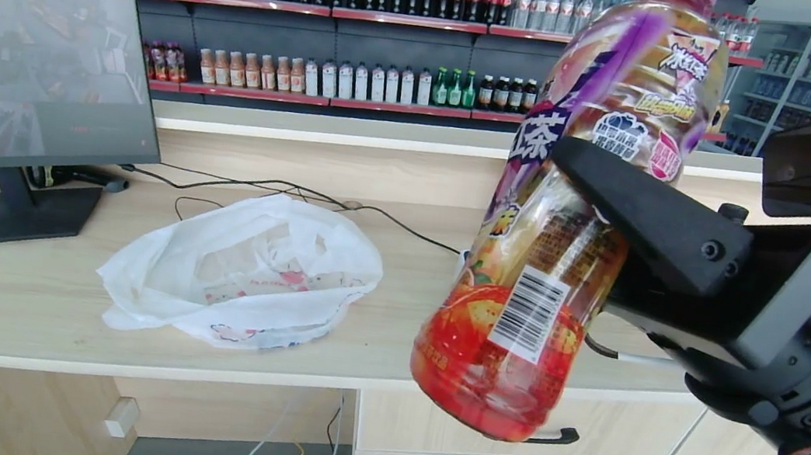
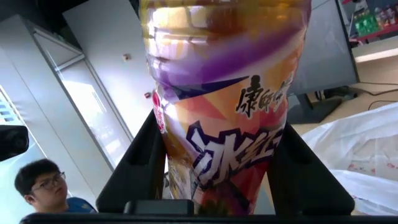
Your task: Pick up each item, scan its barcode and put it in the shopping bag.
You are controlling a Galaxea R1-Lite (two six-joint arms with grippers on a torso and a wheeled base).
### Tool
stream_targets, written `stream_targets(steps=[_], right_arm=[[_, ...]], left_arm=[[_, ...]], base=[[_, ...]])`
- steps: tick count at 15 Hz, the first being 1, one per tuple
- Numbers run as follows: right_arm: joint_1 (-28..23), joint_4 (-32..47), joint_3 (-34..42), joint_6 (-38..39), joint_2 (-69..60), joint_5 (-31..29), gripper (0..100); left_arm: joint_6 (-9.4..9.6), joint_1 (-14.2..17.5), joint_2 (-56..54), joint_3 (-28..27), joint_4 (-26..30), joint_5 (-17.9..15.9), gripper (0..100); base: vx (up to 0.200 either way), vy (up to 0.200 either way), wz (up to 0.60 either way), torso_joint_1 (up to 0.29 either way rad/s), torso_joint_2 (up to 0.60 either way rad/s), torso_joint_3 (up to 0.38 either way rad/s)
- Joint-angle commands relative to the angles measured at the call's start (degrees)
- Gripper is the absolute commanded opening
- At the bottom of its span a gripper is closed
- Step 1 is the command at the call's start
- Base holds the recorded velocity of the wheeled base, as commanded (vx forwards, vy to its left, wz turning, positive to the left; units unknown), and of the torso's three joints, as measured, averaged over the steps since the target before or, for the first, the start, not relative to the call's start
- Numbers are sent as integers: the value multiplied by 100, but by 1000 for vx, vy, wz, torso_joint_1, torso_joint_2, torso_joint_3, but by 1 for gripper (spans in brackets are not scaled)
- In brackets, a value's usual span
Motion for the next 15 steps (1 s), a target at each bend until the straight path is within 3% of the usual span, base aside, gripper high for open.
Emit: stream_targets(steps=[1,13,15], right_arm=[[2,-6,-15,2,5,4,0],[2,-6,46,-60,-30,4,0],[-7,-6,125,-367,-12,4,0]], left_arm=[[-1,0,-2,0,0,0,100],[-1,0,-2,0,0,0,100],[-1,0,-2,0,0,0,100]], base=[[0,0,0,0,0,0],[0,0,0,0,0,0],[0,0,0,0,0,0]])
